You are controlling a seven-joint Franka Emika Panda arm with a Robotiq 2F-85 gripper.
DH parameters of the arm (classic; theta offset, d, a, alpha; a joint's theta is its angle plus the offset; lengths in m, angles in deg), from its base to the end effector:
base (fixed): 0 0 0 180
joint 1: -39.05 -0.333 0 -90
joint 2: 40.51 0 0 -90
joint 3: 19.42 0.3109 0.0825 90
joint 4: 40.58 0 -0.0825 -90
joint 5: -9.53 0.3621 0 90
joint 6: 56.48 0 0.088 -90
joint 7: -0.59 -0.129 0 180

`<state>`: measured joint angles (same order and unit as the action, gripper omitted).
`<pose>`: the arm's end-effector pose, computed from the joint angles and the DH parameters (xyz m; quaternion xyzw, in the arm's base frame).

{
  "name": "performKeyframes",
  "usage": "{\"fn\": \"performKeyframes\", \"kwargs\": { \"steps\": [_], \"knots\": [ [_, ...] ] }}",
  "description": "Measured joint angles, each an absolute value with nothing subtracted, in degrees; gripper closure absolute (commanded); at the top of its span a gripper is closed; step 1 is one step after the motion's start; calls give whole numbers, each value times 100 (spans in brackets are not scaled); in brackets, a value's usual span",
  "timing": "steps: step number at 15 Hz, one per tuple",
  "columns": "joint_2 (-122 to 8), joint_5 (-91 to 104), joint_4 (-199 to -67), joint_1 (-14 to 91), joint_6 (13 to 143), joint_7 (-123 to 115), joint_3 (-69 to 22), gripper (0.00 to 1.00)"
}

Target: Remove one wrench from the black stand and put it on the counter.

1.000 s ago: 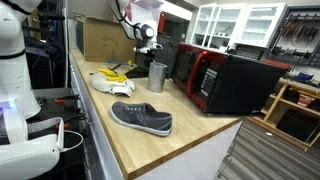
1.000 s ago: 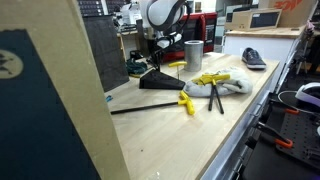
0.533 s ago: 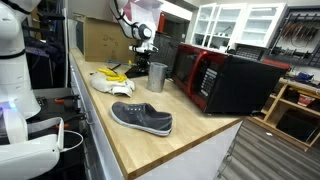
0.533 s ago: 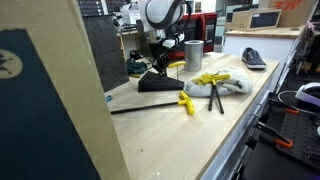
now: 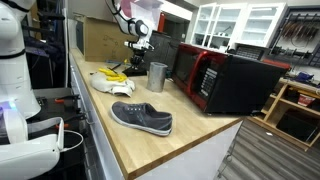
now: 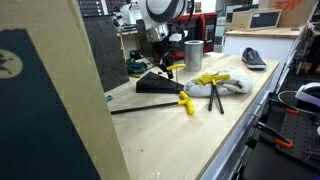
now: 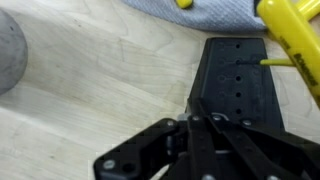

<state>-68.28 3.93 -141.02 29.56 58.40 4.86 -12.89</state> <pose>0.5893 0.1565 0.2663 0.9737 0.1966 -0.1119 0.0262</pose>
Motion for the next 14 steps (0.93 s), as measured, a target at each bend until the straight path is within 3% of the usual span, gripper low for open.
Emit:
{"fn": "performKeyframes", "kwargs": {
  "steps": [6,14],
  "knots": [
    [-6684,280,-14386,2838,6154,482,-1199,100],
    [-6568,-326,-14803,2555,7649,255,-1184,98]
  ]
}}
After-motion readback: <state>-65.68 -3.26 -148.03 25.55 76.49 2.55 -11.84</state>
